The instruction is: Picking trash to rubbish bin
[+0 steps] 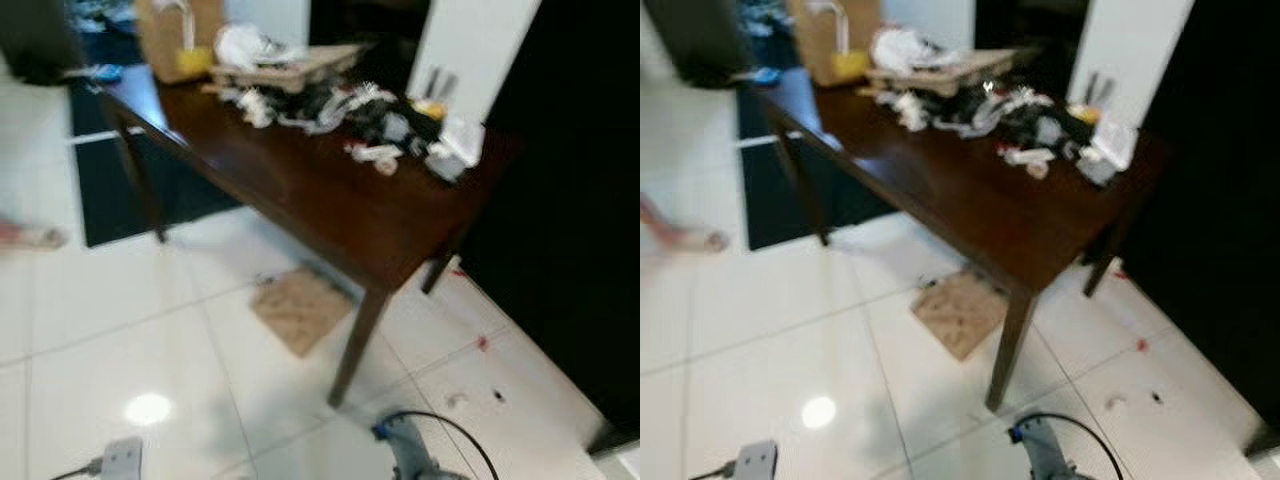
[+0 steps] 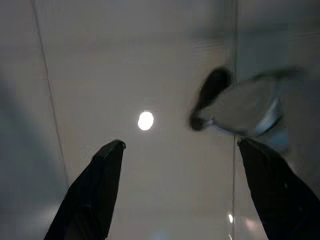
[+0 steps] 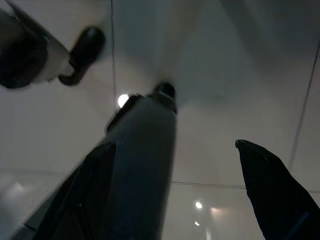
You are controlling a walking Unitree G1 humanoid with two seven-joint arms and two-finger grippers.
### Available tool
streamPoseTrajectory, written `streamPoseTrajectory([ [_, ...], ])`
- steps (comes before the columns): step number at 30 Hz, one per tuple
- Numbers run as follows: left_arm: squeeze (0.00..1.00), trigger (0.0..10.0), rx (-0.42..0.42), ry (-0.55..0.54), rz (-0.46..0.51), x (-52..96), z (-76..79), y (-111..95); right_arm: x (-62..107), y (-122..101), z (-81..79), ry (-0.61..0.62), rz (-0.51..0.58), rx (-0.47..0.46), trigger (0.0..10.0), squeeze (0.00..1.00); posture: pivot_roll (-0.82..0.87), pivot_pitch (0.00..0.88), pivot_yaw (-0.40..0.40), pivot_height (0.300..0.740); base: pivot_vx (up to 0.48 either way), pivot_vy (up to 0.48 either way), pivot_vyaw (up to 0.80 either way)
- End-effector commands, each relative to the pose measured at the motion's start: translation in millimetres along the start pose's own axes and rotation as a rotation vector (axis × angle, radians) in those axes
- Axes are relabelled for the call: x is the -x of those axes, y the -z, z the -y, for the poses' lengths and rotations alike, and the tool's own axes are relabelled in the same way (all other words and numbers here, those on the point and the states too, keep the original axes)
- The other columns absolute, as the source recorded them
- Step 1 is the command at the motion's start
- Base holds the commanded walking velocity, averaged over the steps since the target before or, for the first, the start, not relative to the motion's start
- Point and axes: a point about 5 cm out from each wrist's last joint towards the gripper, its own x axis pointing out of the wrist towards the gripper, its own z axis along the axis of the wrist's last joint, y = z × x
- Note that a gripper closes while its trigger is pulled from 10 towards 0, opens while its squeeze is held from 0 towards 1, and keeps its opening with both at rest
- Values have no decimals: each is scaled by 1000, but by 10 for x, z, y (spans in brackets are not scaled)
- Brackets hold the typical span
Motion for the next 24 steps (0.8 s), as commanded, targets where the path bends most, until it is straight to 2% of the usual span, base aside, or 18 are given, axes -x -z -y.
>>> streamPoseTrajectory([
  [1, 0, 10000, -10, 8, 2, -9, 19, -27, 0, 47, -11, -1, -14, -3, 10000, 0, 216, 101, -47, 740, 0, -446, 794],
  [17, 0, 10000, -10, 1, -3, 0, -1, 3, 2, 170, -60, -12, -34, 4, 10000, 0, 215, 114, -40, 740, 0, -443, 794],
  [21, 0, 10000, -16, -4, -3, 0, -3, -1, 2, 179, -62, -14, -34, 5, 10000, 0, 215, 114, -40, 740, 0, -307, 794],
  [24, 0, 10000, -18, -7, -2, -1, -3, -5, 3, 186, -64, -15, -34, 4, 10000, 0, 215, 114, -40, 740, 0, 0, 794],
])
